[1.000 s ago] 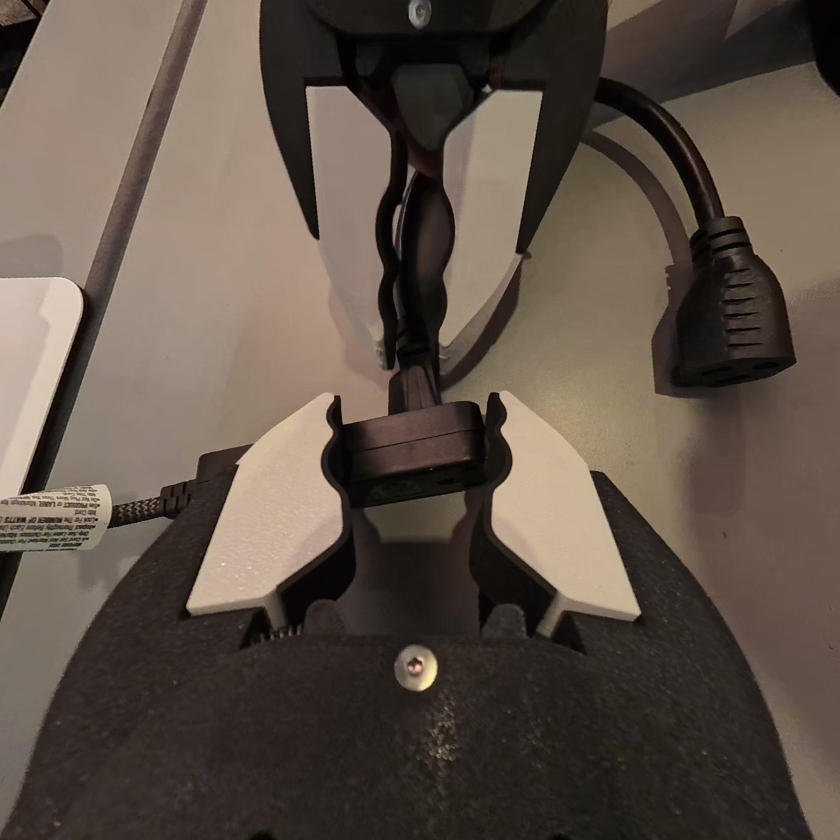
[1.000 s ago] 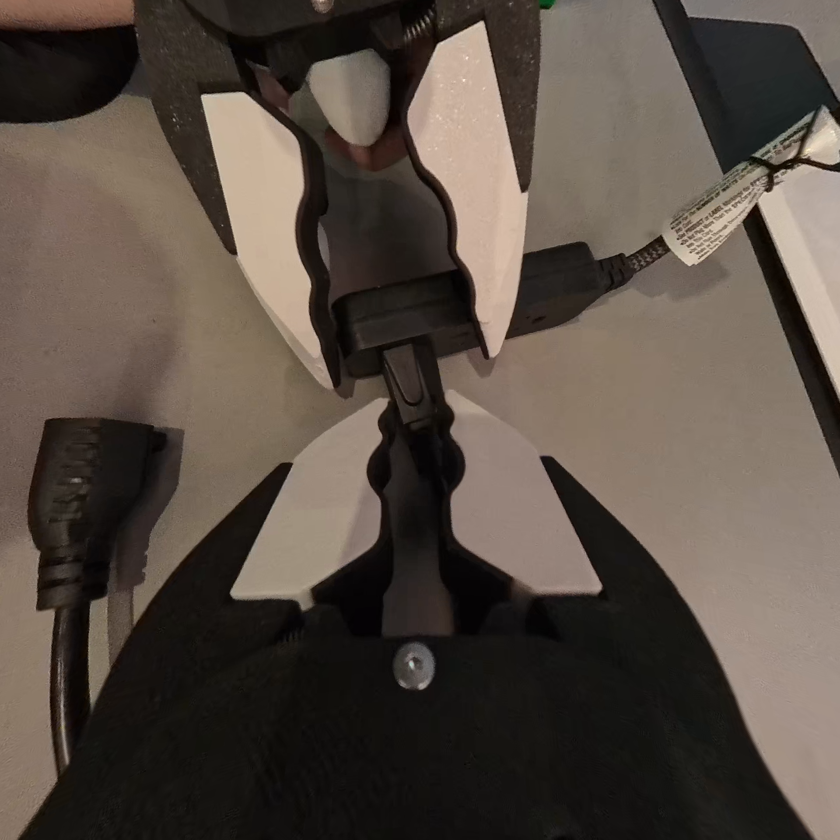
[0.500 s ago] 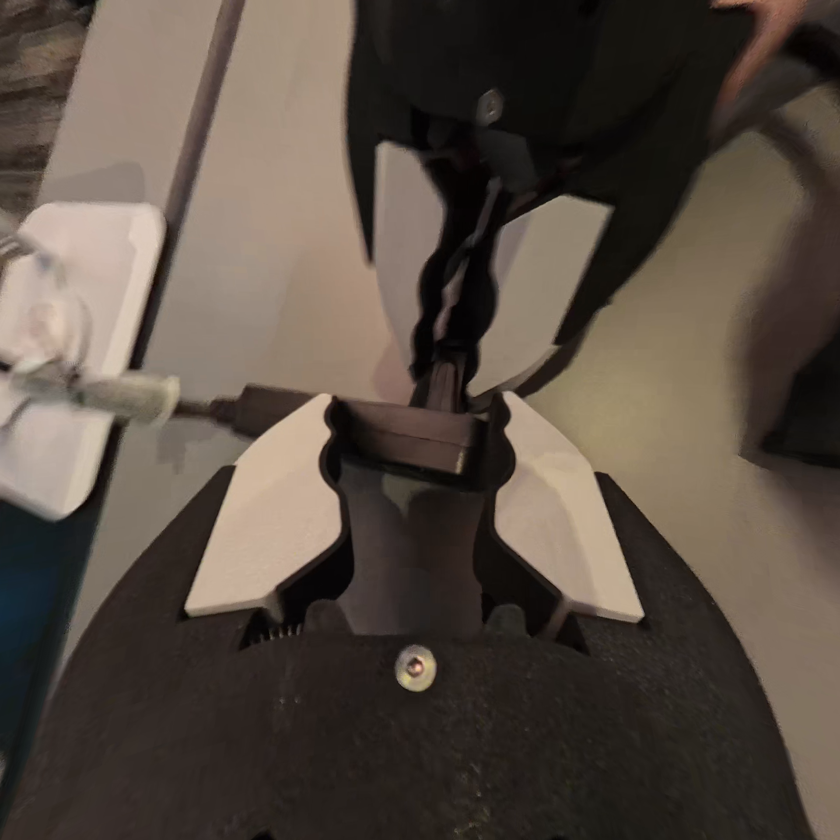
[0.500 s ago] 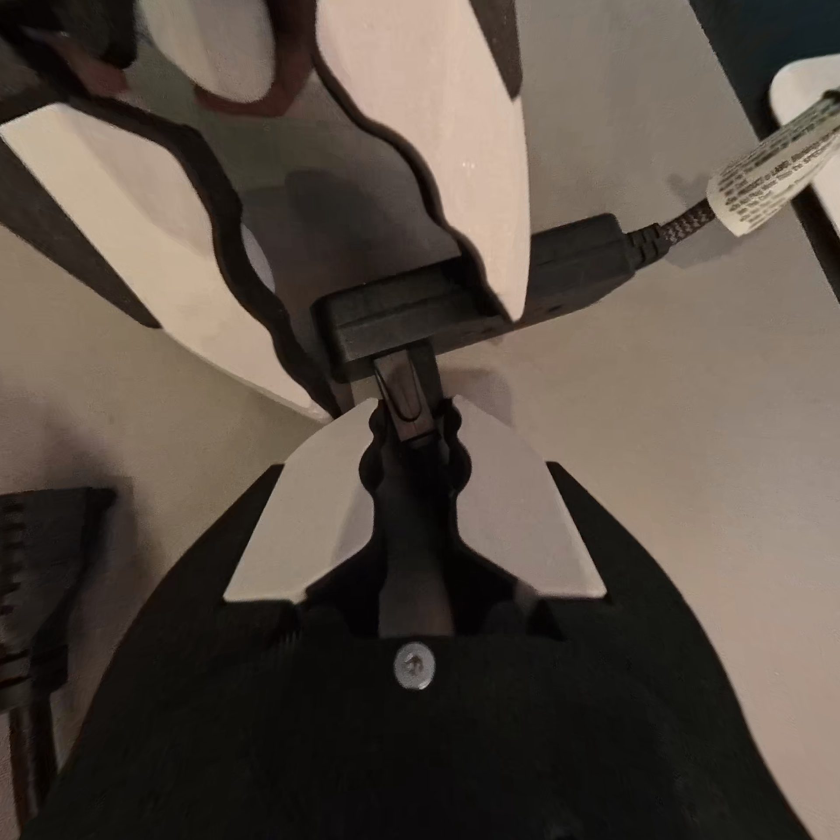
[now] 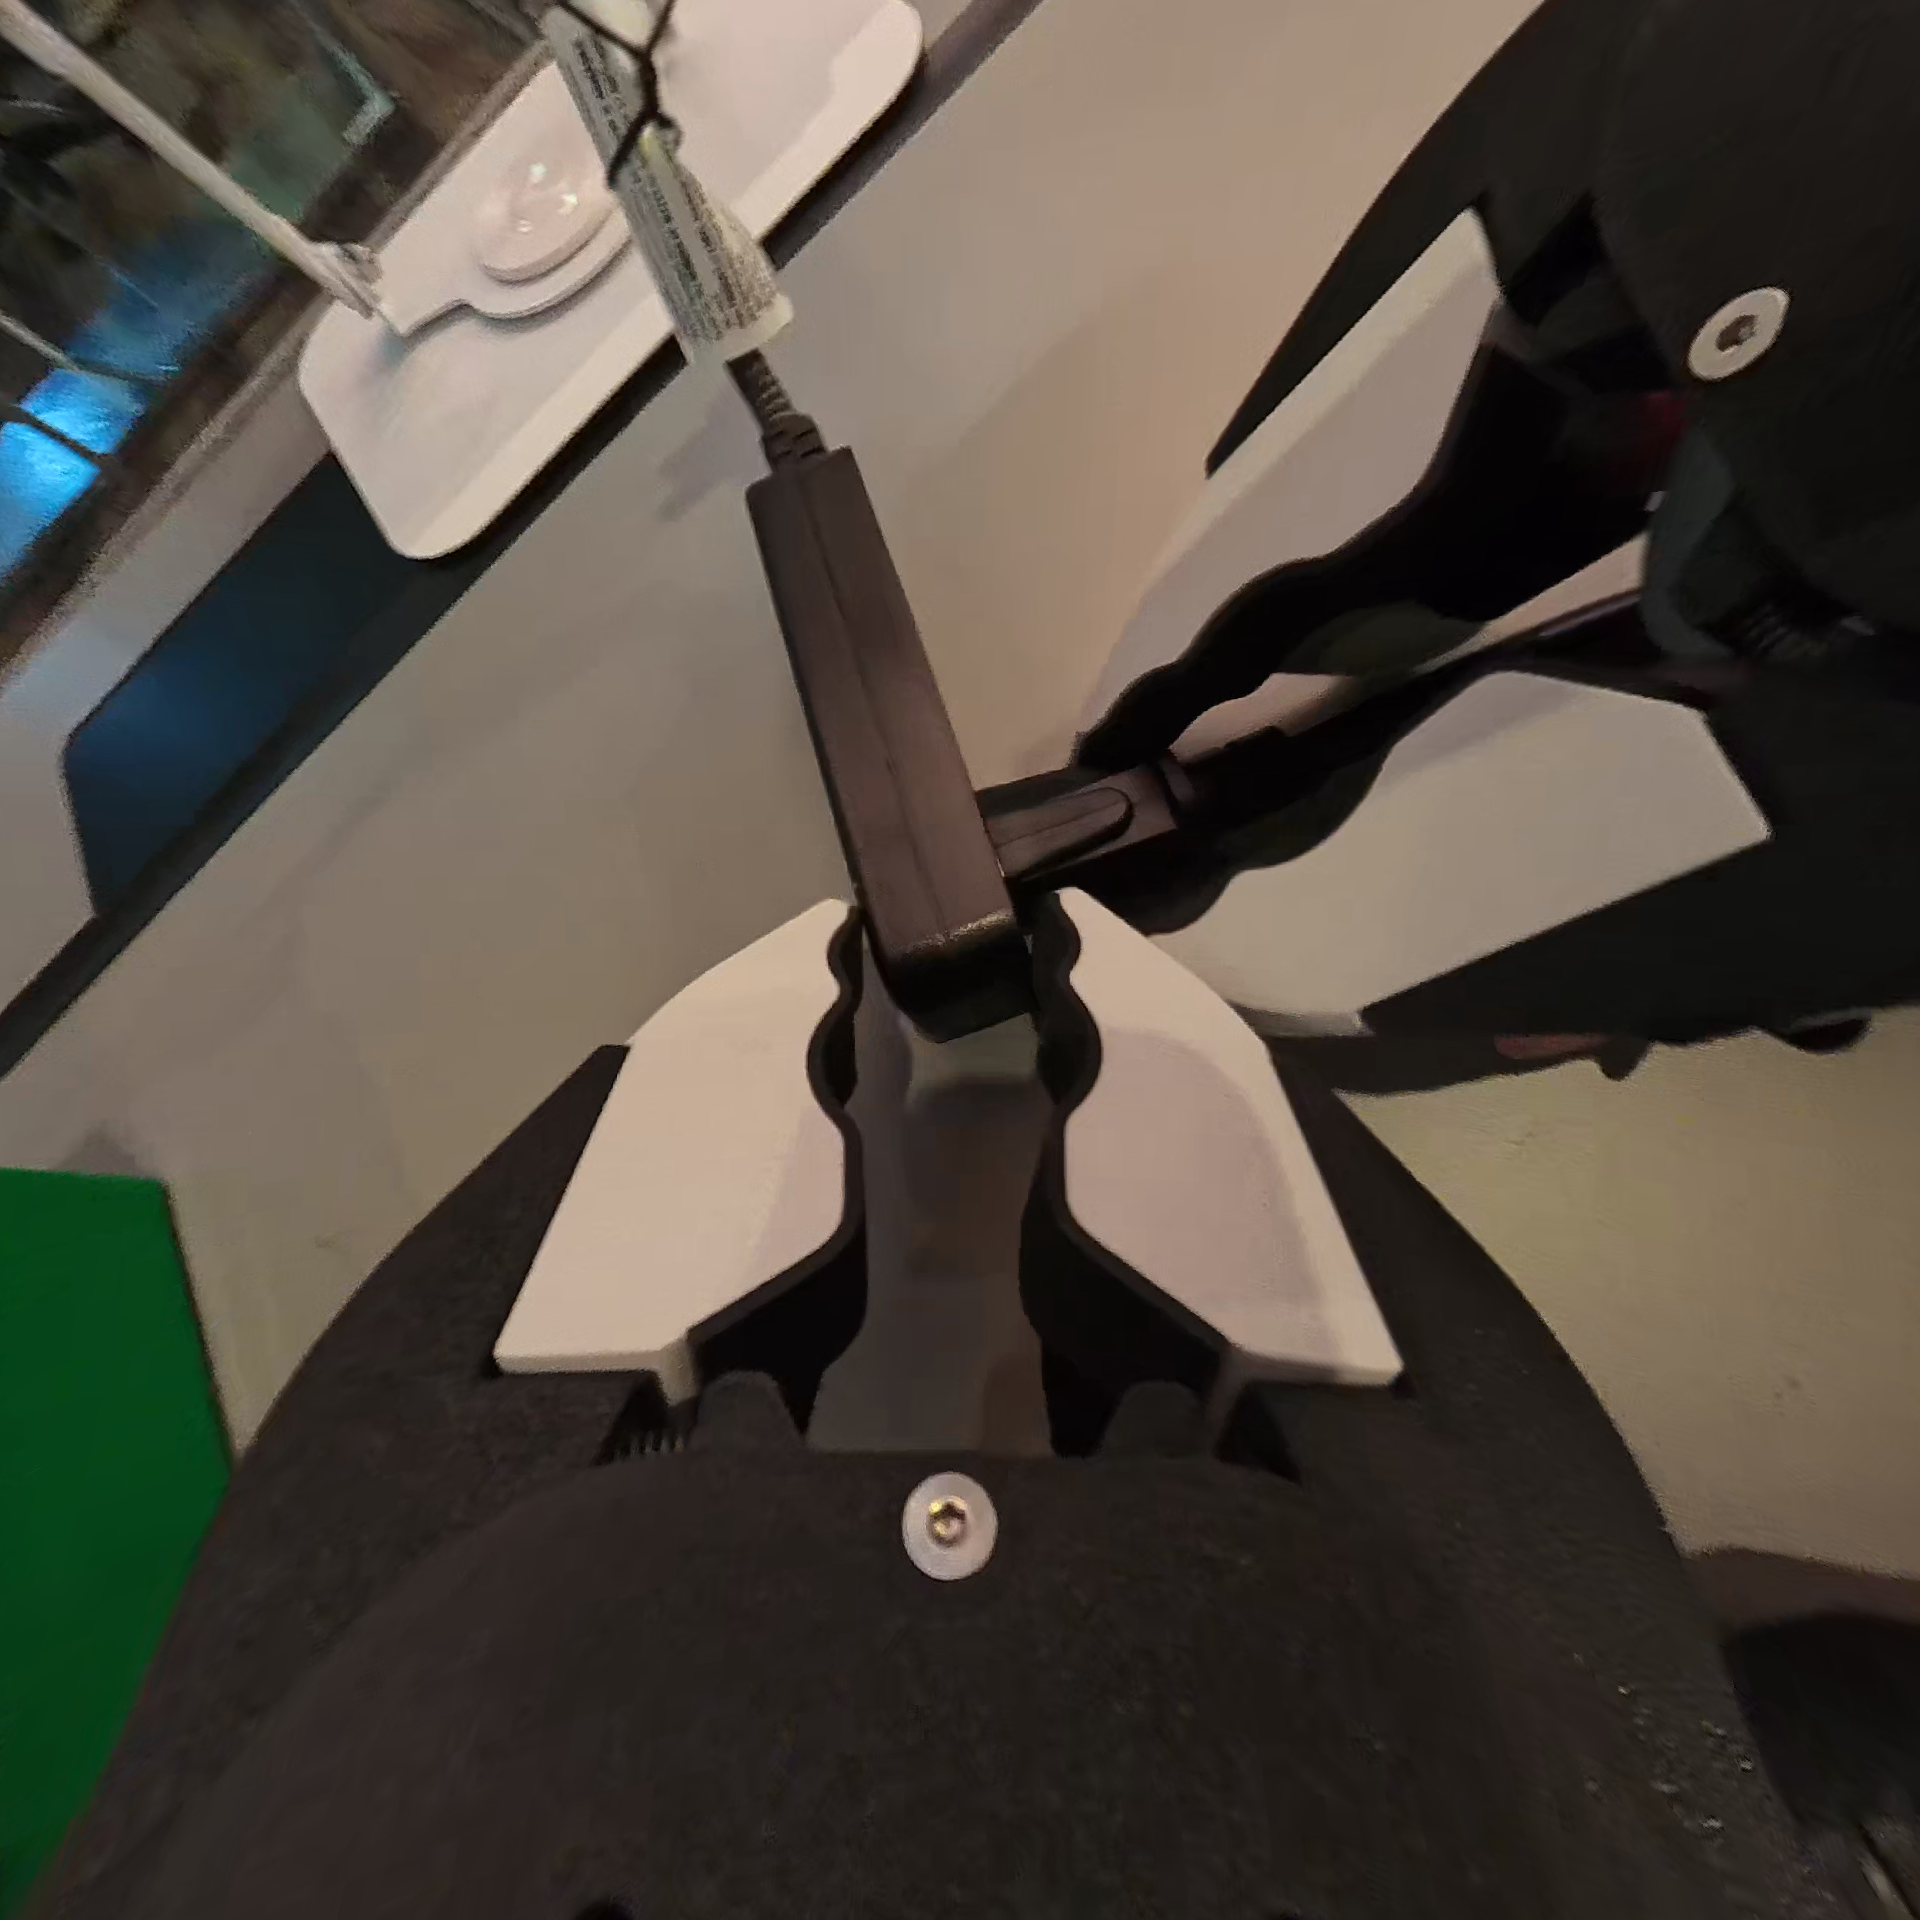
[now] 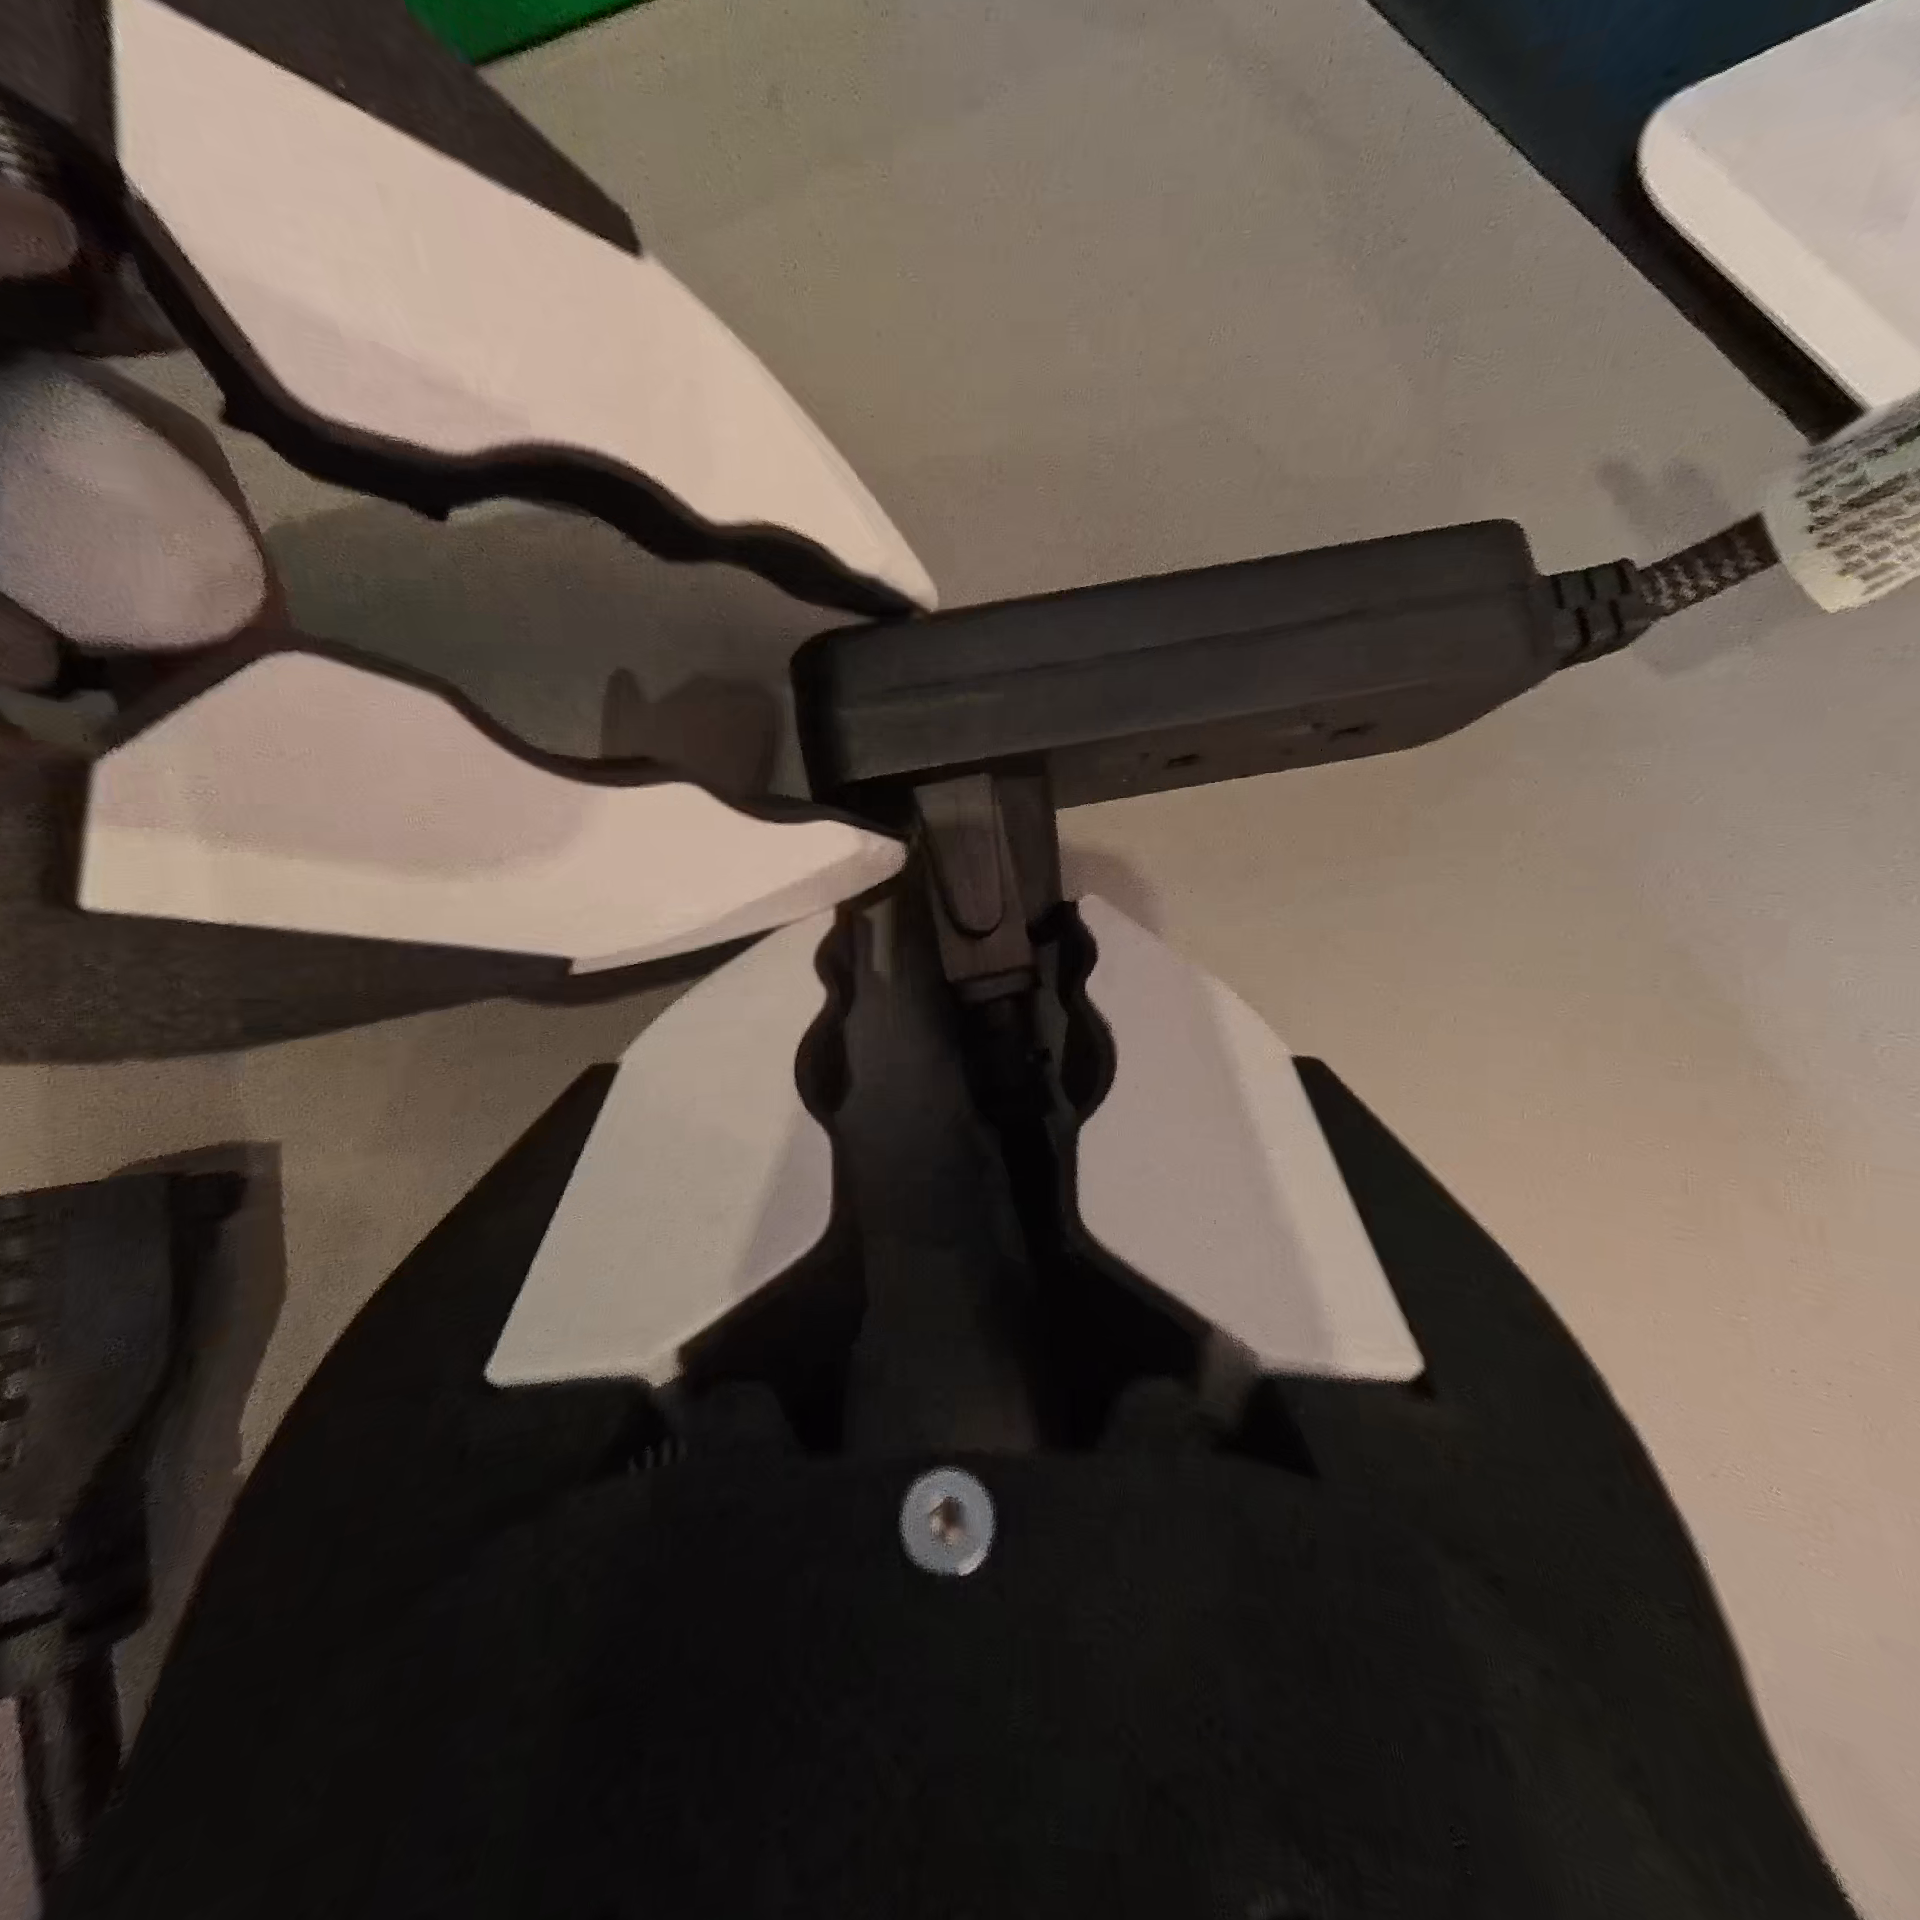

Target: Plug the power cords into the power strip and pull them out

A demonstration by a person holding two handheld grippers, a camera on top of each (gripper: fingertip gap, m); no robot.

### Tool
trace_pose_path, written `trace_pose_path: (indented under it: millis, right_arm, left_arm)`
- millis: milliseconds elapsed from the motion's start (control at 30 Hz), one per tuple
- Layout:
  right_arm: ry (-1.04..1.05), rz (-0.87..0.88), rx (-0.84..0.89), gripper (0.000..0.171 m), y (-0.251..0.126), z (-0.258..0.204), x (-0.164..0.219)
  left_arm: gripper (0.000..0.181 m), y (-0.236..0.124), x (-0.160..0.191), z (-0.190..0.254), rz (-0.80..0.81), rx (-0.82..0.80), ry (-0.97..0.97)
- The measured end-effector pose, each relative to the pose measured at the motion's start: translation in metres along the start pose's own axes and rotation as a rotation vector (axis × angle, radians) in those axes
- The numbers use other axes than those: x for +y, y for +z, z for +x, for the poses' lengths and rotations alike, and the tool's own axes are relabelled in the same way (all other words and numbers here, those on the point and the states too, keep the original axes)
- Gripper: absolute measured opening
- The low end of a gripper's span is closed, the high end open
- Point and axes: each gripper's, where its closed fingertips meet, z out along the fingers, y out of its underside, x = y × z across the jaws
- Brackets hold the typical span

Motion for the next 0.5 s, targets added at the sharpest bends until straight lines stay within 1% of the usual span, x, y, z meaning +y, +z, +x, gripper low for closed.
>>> trace_pose_path:
  millis: [33,67,100,133,333,367,433,500]
  right_arm:
    - [0.004,-0.005,0.003,0.042,0.001,0.000,-0.001]
    - [0.015,-0.009,0.015,0.041,0.002,0.002,-0.002]
    - [0.032,-0.008,0.030,0.029,0.003,0.007,-0.003]
    - [0.037,-0.011,0.031,0.024,0.003,0.010,-0.003]
    - [0.101,-0.019,0.104,0.024,0.005,0.015,-0.004]
    - [0.109,-0.015,0.113,0.025,0.005,0.014,-0.004]
    - [0.117,-0.003,0.123,0.026,0.004,0.014,-0.004]
    - [0.120,-0.022,0.128,0.026,0.005,0.014,-0.003]
  left_arm:
    - [0.031,0.001,0.001,-0.002,-0.006,-0.028,0.011]
    - [0.031,0.002,0.001,-0.004,-0.011,-0.035,0.003]
    - [0.030,0.002,0.002,-0.004,-0.012,-0.024,-0.033]
    - [0.029,0.003,0.002,-0.004,-0.001,-0.009,-0.087]
    - [0.027,0.009,0.003,-0.006,0.034,0.063,-0.240]
    - [0.027,0.009,0.005,-0.006,0.032,0.065,-0.245]
    - [0.026,0.008,0.015,-0.004,-0.034,0.052,-0.217]
    - [0.026,0.001,0.020,-0.006,-0.047,0.008,-0.172]
